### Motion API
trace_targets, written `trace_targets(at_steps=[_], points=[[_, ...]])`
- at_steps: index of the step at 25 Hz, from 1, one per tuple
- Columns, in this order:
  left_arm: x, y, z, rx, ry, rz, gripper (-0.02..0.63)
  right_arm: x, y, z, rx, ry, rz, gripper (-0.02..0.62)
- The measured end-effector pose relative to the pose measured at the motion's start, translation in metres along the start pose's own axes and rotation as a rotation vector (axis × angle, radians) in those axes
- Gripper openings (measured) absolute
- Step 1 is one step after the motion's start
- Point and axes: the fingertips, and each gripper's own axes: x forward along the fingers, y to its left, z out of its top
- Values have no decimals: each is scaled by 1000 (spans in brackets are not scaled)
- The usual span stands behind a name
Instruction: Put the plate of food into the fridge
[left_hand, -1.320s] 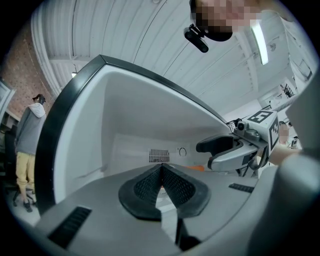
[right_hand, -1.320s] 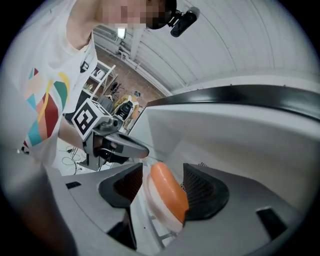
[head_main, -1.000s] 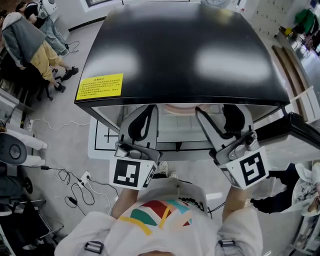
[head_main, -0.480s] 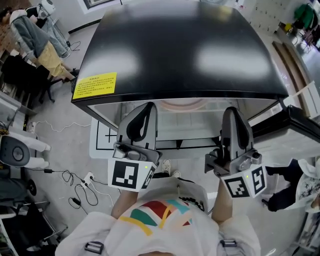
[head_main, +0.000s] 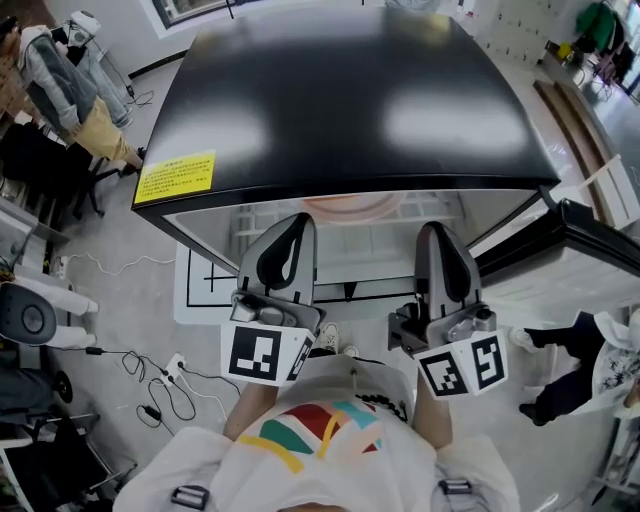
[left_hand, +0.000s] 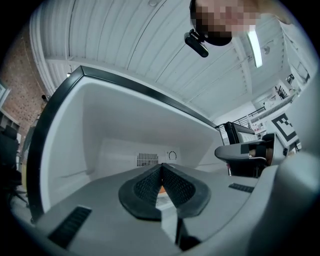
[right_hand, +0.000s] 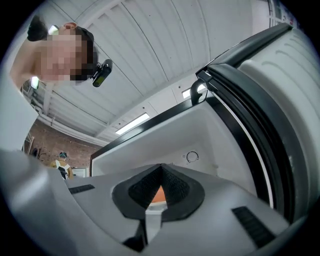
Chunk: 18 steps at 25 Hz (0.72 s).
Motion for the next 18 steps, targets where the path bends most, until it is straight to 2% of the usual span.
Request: trace_targets(at_steps=[8, 13, 18], points=[[4, -1, 9, 1, -31, 2, 6, 0, 0, 2, -49, 7, -21, 0], [6, -4, 12, 3, -51, -2, 6, 3, 5, -4, -94, 37, -3, 0], [8, -3, 13, 6, -51, -3, 6, 6, 8, -13, -74, 66, 22, 0]])
